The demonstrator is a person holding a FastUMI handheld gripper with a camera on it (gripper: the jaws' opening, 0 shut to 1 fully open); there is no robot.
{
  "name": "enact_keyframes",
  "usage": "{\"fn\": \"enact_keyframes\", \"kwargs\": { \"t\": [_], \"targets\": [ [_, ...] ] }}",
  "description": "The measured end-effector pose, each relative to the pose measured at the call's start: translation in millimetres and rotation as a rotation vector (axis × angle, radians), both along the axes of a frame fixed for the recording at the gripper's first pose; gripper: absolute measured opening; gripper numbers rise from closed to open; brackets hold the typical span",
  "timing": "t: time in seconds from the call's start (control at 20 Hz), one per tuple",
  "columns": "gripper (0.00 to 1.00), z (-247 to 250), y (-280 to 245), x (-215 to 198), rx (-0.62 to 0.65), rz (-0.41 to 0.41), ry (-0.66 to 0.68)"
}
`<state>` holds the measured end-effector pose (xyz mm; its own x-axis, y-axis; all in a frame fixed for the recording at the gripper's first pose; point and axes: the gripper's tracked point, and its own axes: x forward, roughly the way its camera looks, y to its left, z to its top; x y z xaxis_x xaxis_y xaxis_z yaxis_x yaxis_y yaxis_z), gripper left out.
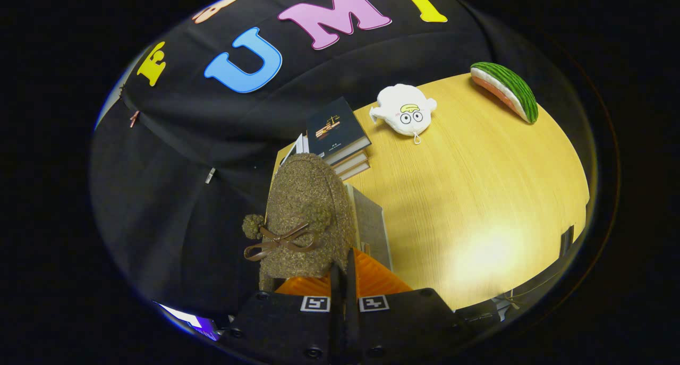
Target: Open the storage box then place both shoes into the box .Put the left shoe in first, then the right shoe, with the right side of both shoes facing outward in a uniform manner.
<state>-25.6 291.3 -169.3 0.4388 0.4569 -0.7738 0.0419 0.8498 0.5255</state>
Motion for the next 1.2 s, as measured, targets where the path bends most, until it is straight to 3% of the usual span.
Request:
{"fn": "enact_keyframes", "kwargs": {
  "t": [0.5,0.55,0.75,0.95,1.2],
  "targets": [
    [0.06,-51.8,28.8,-6.2,-0.098,0.041,0.060],
    [0.13,-48.4,32.0,-8.1,-0.075,0.037,0.080],
    [1.00,-17.1,59.9,-14.1,0.068,0.077,0.036],
    [0.99,17.9,38.1,-7.9,0.055,0.146,-0.083],
    [0.98,56.8,-22.7,15.4,0.034,0.141,-0.250]
  ]
}}
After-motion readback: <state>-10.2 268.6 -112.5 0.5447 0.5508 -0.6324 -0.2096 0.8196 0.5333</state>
